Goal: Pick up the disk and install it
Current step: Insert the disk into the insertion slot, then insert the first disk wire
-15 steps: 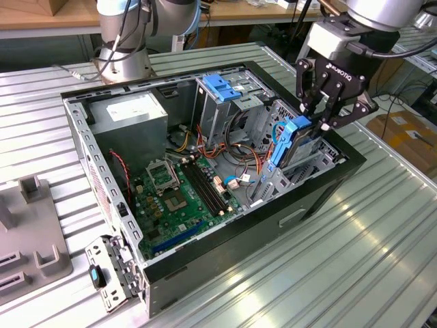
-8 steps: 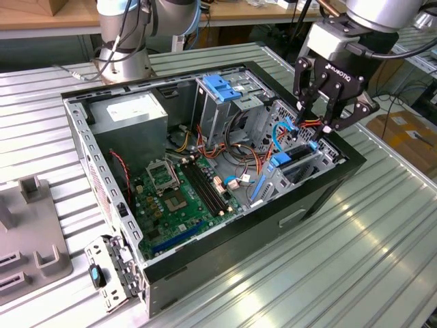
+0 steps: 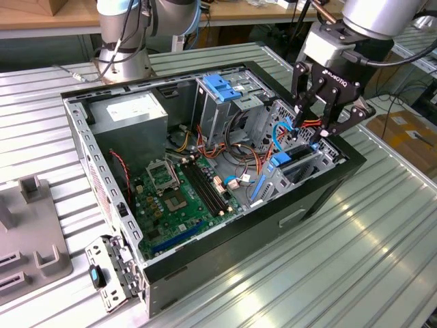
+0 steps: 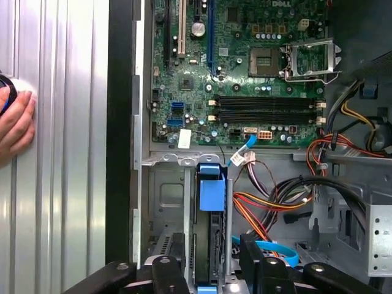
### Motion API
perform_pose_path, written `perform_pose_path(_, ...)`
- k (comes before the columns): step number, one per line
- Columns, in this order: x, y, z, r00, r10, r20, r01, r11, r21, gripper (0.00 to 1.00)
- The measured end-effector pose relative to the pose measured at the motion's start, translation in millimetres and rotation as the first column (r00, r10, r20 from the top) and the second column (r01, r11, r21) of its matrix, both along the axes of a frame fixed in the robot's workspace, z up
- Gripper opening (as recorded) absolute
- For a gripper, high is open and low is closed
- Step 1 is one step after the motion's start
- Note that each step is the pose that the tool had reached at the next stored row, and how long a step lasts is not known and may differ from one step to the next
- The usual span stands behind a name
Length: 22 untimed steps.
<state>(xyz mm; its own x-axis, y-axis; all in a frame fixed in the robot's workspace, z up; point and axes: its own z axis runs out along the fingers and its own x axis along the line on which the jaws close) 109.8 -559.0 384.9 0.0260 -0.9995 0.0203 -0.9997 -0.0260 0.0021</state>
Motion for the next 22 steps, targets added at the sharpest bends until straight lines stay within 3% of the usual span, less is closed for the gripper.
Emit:
perform_pose_path(5,0.0,0.0,-13.1,1.0,0.001,0.0,-0.001,1.0,0.0,0.49)
perform_pose_path(9,0.0,0.0,-13.7,1.0,0.001,0.0,-0.001,1.0,-0.0048,0.49)
perform_pose_path(19,0.0,0.0,-13.7,1.0,0.001,0.0,-0.001,1.0,-0.0061,0.49)
perform_pose_path(22,3.0,2.3,-13.8,1.0,0.001,0.0001,-0.001,1.0,-0.0062,0.49)
